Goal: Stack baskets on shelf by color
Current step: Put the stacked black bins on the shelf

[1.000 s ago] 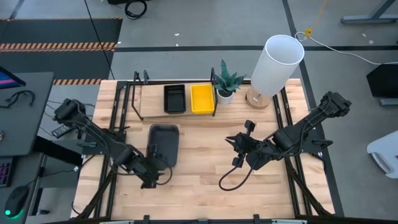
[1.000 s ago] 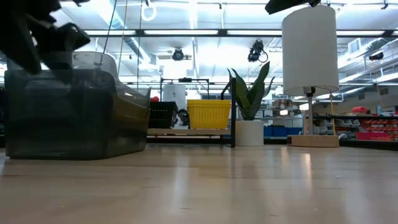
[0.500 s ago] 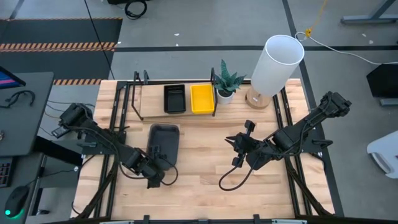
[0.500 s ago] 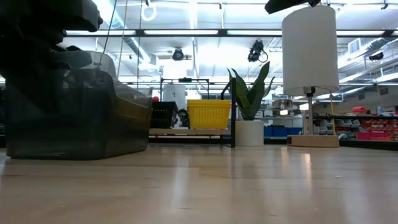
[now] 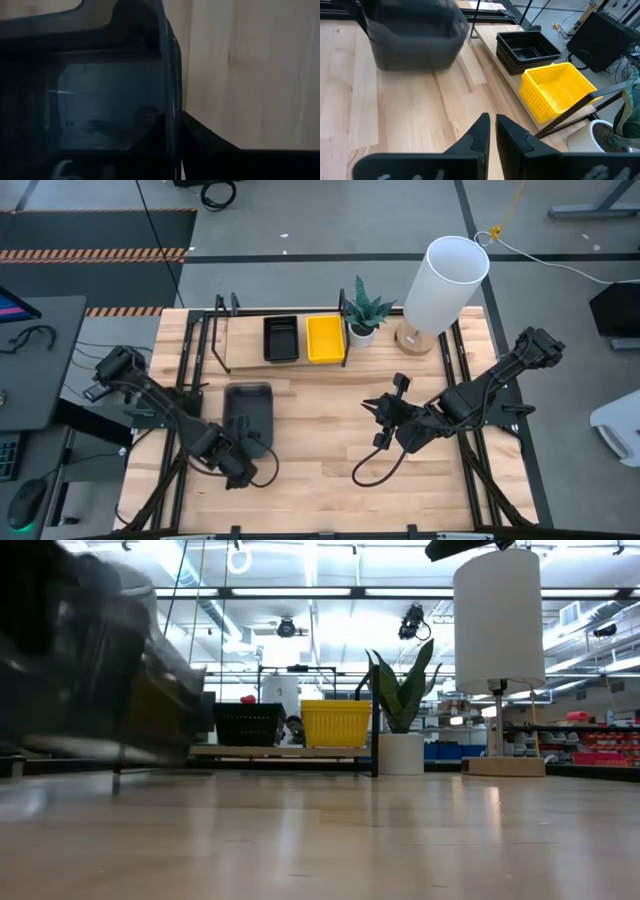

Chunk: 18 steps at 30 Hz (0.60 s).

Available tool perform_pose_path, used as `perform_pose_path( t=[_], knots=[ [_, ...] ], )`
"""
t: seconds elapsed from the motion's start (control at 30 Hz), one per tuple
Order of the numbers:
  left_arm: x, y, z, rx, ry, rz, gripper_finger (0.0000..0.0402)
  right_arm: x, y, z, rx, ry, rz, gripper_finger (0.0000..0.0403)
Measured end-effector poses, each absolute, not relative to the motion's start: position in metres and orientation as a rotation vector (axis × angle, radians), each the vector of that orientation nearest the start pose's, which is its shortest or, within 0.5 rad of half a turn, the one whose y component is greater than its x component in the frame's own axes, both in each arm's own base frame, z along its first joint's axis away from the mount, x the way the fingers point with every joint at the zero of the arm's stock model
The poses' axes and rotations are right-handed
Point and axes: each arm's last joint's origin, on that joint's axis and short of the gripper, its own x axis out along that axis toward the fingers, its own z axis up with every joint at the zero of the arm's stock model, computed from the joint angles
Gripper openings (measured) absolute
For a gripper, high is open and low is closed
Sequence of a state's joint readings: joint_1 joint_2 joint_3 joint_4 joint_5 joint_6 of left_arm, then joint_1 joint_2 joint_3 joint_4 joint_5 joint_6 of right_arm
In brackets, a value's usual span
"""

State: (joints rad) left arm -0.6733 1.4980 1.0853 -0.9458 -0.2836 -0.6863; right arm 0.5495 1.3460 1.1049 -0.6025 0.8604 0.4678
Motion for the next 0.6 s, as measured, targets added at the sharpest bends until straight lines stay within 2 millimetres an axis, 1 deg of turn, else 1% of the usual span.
perform_pose_path(
  t=[0.1, 0.23, 0.37, 0.6],
  knots=[
    [0.21, -0.166, 0.242, 0.07, 1.22, 0.147, 0.002, 0.243, 0.123, 0.296, -0.105, 0.554, -0.427, 0.0036],
    [0.199, -0.164, 0.25, 0.129, 1.227, 0.222, 0.002, 0.243, 0.123, 0.296, -0.108, 0.554, -0.426, 0.0036],
    [0.193, -0.156, 0.256, 0.147, 1.205, 0.265, 0.002, 0.243, 0.123, 0.296, -0.105, 0.551, -0.426, 0.0036],
    [0.19, -0.137, 0.27, 0.21, 1.137, 0.314, 0.002, 0.243, 0.123, 0.297, -0.1, 0.546, -0.425, 0.0036]
  ],
)
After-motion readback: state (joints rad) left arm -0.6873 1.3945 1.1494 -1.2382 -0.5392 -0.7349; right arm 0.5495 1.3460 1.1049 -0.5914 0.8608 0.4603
